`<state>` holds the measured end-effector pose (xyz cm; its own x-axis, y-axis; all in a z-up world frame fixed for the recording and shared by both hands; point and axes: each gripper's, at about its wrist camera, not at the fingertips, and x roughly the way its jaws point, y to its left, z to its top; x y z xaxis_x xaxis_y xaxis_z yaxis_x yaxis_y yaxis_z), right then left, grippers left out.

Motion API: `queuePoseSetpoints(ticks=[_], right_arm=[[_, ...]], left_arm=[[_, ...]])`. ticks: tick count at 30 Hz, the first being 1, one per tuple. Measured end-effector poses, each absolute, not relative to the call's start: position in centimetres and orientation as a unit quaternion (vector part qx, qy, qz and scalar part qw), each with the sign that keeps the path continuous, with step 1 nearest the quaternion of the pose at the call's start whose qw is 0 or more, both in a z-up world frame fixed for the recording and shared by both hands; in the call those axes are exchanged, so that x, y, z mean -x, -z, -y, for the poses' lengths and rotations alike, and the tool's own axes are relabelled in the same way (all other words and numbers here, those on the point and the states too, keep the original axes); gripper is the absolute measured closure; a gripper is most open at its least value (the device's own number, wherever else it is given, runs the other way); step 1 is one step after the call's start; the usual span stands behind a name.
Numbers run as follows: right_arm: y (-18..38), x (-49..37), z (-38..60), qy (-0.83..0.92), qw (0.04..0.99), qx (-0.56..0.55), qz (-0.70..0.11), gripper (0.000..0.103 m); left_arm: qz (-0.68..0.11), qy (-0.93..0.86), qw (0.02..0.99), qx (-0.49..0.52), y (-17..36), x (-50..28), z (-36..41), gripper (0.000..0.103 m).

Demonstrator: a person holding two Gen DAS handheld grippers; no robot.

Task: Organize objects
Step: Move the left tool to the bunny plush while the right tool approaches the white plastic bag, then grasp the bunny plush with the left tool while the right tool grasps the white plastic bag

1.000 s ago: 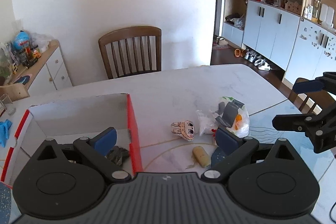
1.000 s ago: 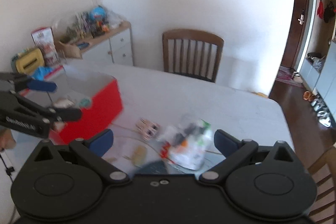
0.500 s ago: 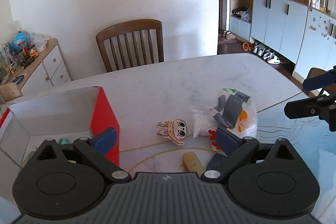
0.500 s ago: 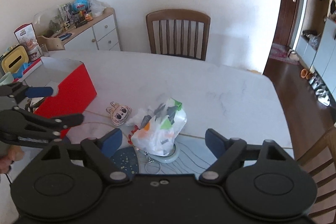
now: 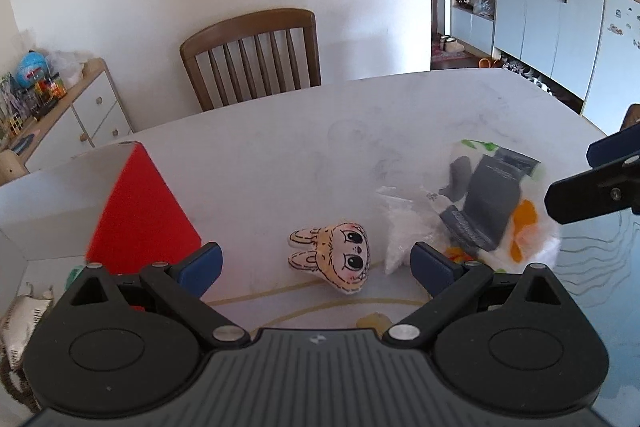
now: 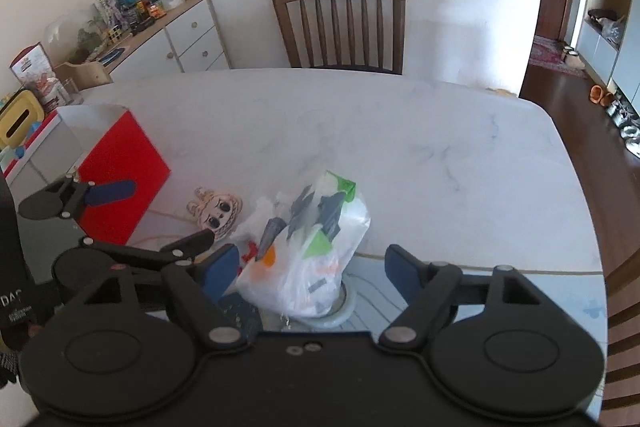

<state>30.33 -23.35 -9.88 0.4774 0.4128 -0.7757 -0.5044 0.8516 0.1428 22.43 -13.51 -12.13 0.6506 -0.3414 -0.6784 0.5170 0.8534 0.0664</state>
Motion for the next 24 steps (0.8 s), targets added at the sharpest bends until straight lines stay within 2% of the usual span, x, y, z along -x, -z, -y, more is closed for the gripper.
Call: queuePoseSetpoints(ticks=[6,11,17,21,24], right_arm=[[10.8,-31.6,22.2,-0.262,0.859,0.053,-0.437,0.029],[11.9,-32.7,21.5,-0.253,0.854,0.041,-0.452,0.043],[13.1,-33.2,20.8,-0.245,0.850,0.037,-0.464,0.053],[13.6,-33.0,20.5,-0.241,0.849,0.036,-0.468,0.063],[13.7,-32.9,20.4,-0.240,0.849,0.036,-0.469,0.068]], left_arm=[[-0.365,0.230,0.897,-0.099,13.1,-24.6,13.6,0.003],[-0.385,0.228,0.890,-0.086,14.2,-26.1,13.7,0.008],[-0.403,0.243,0.879,-0.080,15.4,-26.6,13.8,0.027],[-0.403,0.254,0.875,-0.083,15.7,-26.2,14.1,0.047],[-0.401,0.257,0.875,-0.082,15.7,-25.9,14.1,0.051]])
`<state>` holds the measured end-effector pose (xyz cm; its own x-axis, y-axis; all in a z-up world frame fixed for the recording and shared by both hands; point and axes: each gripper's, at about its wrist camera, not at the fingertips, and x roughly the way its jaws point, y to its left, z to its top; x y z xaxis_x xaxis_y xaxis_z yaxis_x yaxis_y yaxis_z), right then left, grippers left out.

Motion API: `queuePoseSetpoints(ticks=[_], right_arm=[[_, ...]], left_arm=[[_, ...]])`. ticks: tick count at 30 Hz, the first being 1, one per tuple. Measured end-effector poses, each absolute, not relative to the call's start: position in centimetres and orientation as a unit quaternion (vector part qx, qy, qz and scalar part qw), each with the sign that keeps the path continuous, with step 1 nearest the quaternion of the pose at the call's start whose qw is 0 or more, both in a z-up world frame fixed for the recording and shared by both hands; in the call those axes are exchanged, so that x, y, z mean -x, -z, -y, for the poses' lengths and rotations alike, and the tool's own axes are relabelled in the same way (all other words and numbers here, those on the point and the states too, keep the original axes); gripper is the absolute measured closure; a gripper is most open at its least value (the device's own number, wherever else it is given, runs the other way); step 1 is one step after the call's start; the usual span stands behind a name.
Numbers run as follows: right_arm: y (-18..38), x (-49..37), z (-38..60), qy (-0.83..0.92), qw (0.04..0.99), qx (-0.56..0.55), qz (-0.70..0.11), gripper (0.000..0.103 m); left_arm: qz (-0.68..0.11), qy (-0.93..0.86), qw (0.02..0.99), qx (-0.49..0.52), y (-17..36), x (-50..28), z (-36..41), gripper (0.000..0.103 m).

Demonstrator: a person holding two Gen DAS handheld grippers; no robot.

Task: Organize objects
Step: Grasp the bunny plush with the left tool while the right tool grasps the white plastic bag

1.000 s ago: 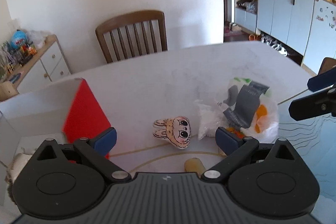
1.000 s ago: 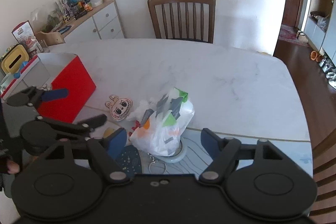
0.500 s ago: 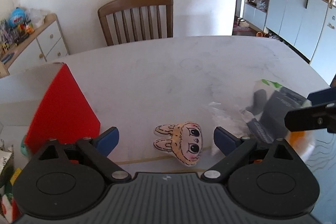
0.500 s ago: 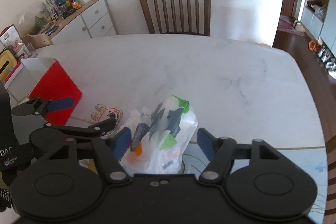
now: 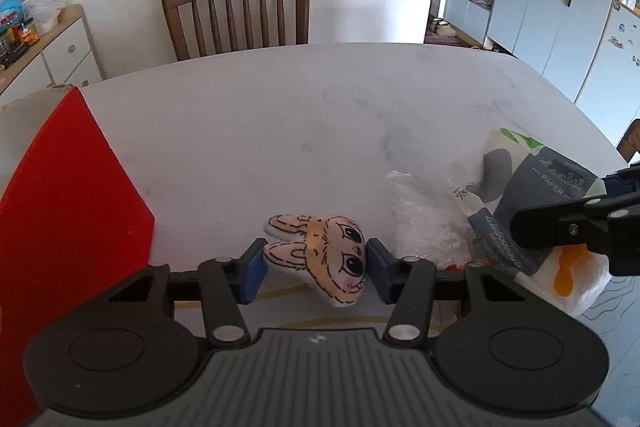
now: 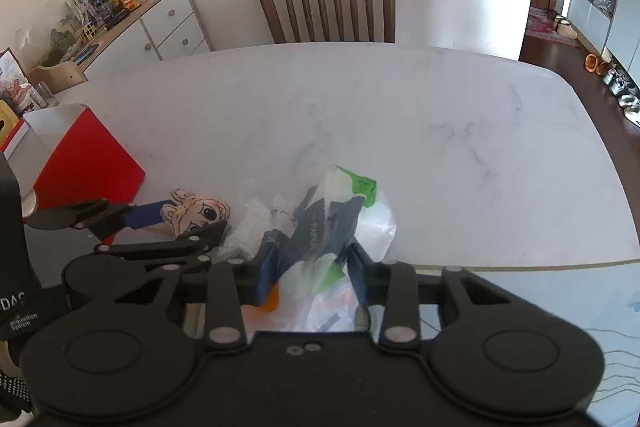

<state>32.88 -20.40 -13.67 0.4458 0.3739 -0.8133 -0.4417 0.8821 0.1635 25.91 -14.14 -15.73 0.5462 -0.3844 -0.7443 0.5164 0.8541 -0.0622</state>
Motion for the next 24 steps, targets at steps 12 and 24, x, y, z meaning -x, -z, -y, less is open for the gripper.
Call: queuePoseSetpoints(ticks=[12,24], right_arm=[[12.4,-32.0,20.4,-0.248,0.855,0.037,-0.454,0.082],[8.3,-29.2,21.5,-0.262,0.868,0.039,-0.421,0.083]], left_arm=[[-0.400,0.255,0.878,-0.065,14.1,-25.4,13.6,0.058],[-0.385,0.268,0.882,-0.041,9.8,-24.0,11.8,0.058]])
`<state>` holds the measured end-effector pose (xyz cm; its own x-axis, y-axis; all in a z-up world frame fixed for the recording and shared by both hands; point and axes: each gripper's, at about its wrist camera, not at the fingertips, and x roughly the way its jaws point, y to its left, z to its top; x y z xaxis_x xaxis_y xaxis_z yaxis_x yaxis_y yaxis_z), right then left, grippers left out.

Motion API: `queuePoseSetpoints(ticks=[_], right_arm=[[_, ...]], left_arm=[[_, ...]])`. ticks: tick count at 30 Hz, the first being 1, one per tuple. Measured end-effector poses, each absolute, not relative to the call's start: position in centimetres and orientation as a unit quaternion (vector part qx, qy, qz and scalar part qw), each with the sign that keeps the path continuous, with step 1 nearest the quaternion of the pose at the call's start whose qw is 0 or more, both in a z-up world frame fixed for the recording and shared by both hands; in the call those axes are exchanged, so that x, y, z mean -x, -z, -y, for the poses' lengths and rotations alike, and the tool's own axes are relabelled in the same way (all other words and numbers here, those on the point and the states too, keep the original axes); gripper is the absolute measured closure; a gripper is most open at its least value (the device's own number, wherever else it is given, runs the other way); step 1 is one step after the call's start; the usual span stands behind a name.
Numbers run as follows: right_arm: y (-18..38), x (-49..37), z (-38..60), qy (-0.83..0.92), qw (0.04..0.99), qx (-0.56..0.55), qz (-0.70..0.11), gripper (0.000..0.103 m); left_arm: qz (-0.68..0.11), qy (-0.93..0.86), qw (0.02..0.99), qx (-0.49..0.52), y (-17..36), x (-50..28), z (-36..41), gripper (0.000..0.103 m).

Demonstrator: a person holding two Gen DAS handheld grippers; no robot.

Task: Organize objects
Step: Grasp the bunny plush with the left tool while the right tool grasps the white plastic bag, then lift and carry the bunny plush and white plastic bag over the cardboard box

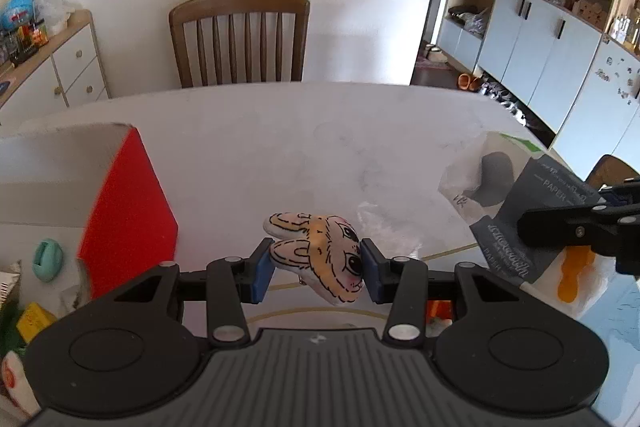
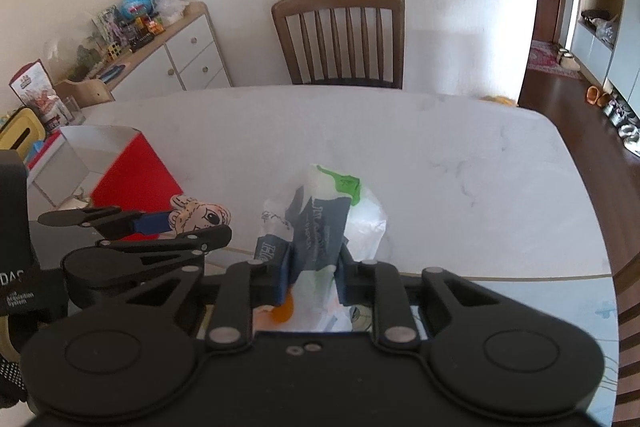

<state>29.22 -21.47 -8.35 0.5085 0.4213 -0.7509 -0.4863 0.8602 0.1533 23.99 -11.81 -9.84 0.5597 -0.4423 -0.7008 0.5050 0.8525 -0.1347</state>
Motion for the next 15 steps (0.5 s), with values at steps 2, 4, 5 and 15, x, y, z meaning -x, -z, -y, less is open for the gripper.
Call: queuePoseSetpoints(ticks=[2,4,5,15], right_arm=[[7.7,-28.7,21.4,-0.265,0.868,0.038,-0.417,0.083],[7.0,-28.0,21.4,-0.270,0.869,0.039,-0.413,0.083],[6.6,-27.7,21.3,-0.272,0.869,0.040,-0.411,0.083],[2.5,-24.2,19.2,-0.296,0.875,0.060,-0.379,0.082]], left_arm=[[-0.382,0.272,0.882,-0.036,9.1,-23.6,11.5,0.058],[-0.378,0.277,0.883,-0.032,8.0,-23.1,11.0,0.058],[-0.376,0.279,0.883,-0.030,7.5,-22.9,10.7,0.058],[-0.358,0.300,0.884,-0.013,3.6,-21.0,7.1,0.058]])
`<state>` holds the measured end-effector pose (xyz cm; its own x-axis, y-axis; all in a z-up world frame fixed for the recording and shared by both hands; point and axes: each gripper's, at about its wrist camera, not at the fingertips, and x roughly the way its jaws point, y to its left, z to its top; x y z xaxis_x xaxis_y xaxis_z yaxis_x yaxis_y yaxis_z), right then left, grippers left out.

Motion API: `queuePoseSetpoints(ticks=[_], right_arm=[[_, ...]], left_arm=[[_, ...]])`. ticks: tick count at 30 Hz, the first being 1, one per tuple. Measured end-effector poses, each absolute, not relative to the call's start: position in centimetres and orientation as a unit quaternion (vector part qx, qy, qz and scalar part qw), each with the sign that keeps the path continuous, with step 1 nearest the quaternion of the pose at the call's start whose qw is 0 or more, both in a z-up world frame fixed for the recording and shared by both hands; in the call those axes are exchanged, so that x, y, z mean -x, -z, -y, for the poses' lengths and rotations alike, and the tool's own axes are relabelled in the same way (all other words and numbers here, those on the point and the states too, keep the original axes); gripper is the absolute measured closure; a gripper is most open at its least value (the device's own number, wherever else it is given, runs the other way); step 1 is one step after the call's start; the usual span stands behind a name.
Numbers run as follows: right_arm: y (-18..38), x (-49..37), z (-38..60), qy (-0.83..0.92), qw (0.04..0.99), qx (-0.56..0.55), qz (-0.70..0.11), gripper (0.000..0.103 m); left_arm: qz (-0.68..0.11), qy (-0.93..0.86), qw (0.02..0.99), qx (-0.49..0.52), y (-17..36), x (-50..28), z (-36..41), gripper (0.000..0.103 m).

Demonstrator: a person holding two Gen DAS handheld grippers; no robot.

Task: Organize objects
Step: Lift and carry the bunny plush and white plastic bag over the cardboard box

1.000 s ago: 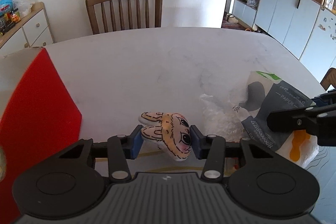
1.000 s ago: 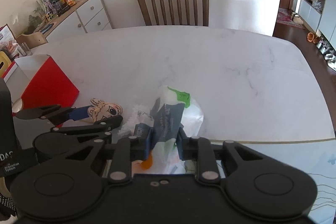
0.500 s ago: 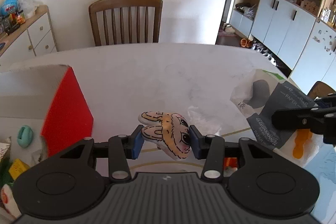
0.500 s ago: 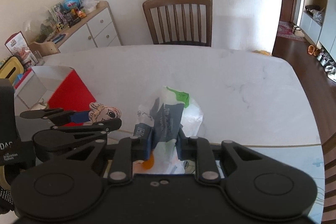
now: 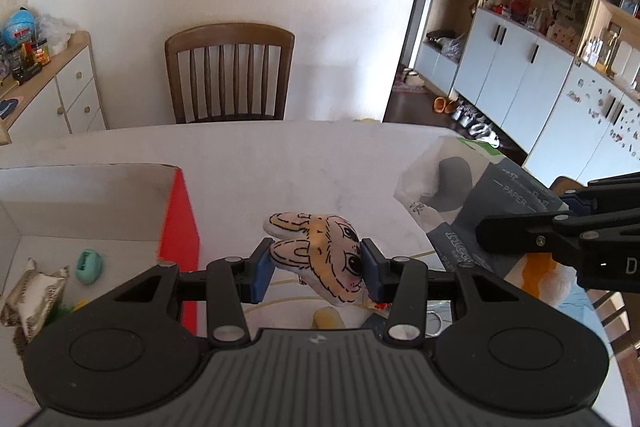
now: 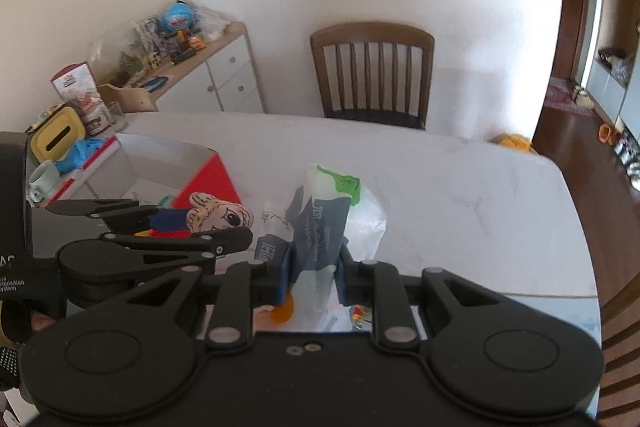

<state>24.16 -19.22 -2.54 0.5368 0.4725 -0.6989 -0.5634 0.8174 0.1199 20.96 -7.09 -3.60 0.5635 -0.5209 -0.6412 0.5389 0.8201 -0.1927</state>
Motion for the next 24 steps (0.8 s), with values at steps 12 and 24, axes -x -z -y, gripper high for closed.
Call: queuePoseSetpoints(ticks=[12,24], right_arm=[[0.4,-20.6,13.6,-0.330,0.870,0.072,-0.360,0.082],[0.5,-19.1,6.7,-0.349,0.863,0.085,-0.355,0.082]], left_arm=[[-0.350,0.284,0.893,0.003,1.5,-20.4,-1.4,0.058],[-0.338,0.243,0.909,-0.010,0.9,-23.2,-10.5,0.058]])
